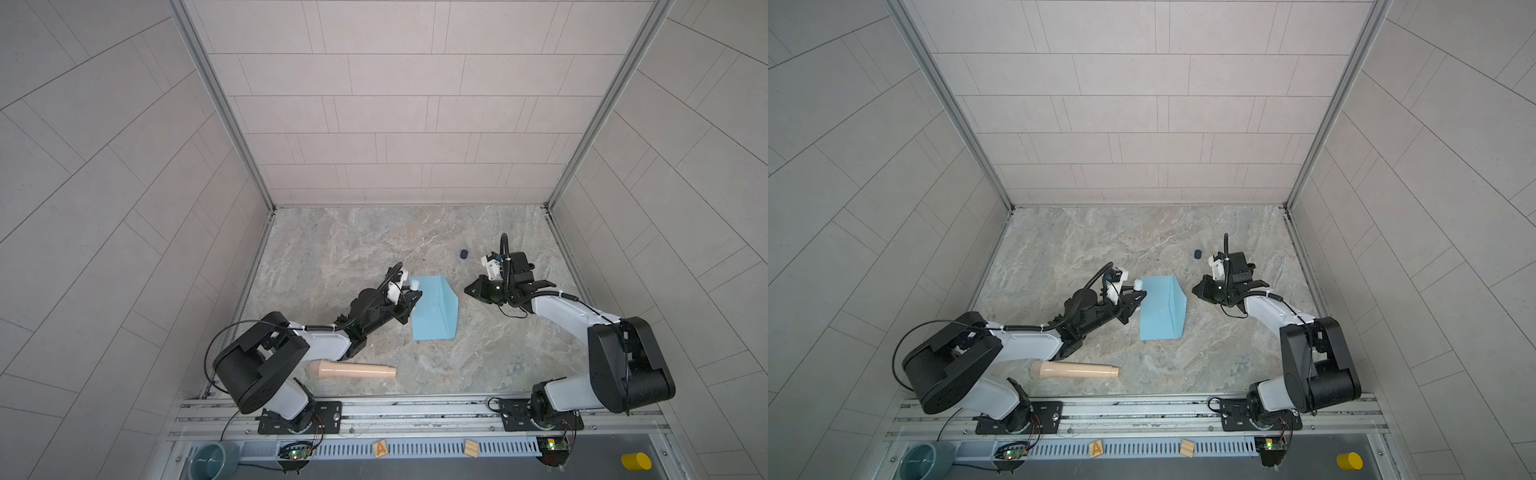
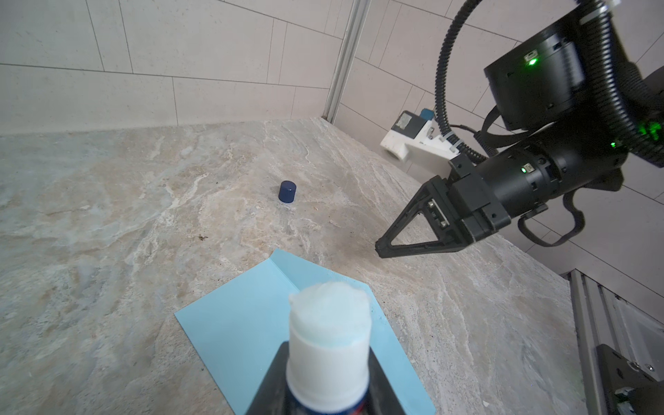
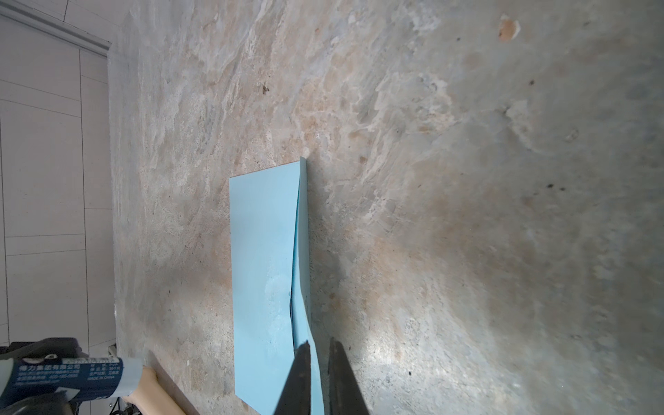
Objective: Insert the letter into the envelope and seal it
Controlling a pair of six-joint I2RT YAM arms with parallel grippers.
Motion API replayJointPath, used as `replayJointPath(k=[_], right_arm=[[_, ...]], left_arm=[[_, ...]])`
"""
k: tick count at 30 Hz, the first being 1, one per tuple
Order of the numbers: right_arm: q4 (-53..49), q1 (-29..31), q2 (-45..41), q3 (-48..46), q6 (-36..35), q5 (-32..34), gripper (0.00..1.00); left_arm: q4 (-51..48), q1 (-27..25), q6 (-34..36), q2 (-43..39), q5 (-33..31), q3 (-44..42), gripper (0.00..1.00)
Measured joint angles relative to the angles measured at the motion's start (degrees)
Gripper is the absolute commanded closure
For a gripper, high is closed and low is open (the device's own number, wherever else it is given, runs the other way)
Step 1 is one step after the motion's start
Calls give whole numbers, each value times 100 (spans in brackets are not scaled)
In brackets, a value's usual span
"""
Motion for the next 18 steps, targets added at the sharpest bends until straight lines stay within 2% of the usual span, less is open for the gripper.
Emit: replayJointPath(k=[3, 18], right_arm=[[72, 0, 153, 0, 52, -92, 100], [319, 0, 608, -31, 192, -251, 100]], left_arm=[[111, -22, -48, 205, -74, 0, 100], [413, -181, -219, 831, -358, 2, 100]])
